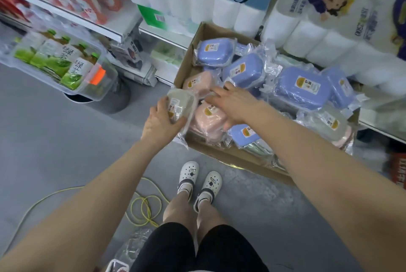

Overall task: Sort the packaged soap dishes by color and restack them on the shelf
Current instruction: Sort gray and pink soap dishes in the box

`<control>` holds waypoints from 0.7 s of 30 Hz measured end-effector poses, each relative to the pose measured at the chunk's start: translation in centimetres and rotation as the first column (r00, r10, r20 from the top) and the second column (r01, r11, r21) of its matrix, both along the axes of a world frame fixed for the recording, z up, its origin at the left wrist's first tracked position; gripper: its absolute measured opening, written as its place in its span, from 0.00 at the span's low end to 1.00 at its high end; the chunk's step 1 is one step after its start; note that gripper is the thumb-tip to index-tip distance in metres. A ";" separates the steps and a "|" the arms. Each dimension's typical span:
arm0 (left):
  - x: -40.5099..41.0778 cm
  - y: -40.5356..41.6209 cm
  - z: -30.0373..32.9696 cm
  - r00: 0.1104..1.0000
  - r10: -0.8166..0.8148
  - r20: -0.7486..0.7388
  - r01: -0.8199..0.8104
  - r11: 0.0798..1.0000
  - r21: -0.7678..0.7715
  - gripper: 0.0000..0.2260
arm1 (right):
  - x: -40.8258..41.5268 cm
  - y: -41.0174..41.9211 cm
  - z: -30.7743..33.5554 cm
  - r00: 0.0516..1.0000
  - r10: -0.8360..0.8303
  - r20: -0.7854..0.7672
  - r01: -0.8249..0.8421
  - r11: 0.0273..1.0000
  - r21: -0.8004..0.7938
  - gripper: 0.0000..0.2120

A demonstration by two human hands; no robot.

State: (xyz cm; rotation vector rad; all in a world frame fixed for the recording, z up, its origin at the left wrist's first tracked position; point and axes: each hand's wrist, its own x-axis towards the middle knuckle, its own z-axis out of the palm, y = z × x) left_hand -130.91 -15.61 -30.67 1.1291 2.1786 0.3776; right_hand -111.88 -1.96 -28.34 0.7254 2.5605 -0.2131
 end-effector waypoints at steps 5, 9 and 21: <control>-0.4 -0.1 -0.4 1.000 0.000 0.009 0.000 1.000 0.026 0.34 | -1.1 -0.2 0.0 0.998 0.014 0.065 -0.021 0.993 0.114 0.43; -0.8 0.0 0.3 1.000 0.017 0.016 -0.019 0.995 0.102 0.34 | -0.6 -0.5 0.8 0.997 -0.026 -0.070 0.044 0.966 0.255 0.37; 3.5 4.9 9.8 0.973 -0.230 0.001 0.209 0.888 0.409 0.38 | 9.4 -3.1 10.6 0.592 -0.567 -0.573 0.789 0.552 0.269 0.37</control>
